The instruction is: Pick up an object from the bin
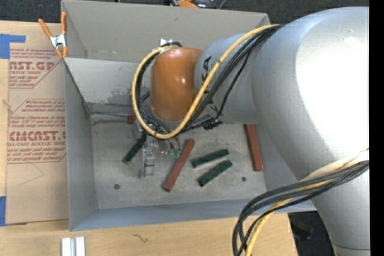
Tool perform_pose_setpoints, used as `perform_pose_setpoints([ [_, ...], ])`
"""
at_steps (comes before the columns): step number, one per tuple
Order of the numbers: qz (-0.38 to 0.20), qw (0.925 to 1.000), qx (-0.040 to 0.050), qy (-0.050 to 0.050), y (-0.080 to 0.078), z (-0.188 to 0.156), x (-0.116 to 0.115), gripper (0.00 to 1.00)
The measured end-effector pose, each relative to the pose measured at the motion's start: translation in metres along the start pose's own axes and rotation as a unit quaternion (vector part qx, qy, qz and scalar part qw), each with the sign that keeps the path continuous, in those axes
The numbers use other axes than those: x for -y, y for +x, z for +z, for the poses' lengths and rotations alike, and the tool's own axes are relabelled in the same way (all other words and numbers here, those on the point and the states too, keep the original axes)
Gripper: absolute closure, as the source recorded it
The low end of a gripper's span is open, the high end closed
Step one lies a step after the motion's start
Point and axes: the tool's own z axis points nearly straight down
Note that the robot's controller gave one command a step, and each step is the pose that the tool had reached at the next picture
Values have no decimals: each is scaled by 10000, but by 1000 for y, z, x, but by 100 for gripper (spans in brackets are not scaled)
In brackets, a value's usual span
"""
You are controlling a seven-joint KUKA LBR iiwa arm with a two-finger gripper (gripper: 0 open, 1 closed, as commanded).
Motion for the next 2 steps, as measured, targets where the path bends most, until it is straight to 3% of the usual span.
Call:
perform_pose_setpoints([
  [1, 3, 10000, 17, -5, -1, -4, 0, 100],
  [2, -2022, 9793, 46, 7, 26, -152, 16, 100],
])
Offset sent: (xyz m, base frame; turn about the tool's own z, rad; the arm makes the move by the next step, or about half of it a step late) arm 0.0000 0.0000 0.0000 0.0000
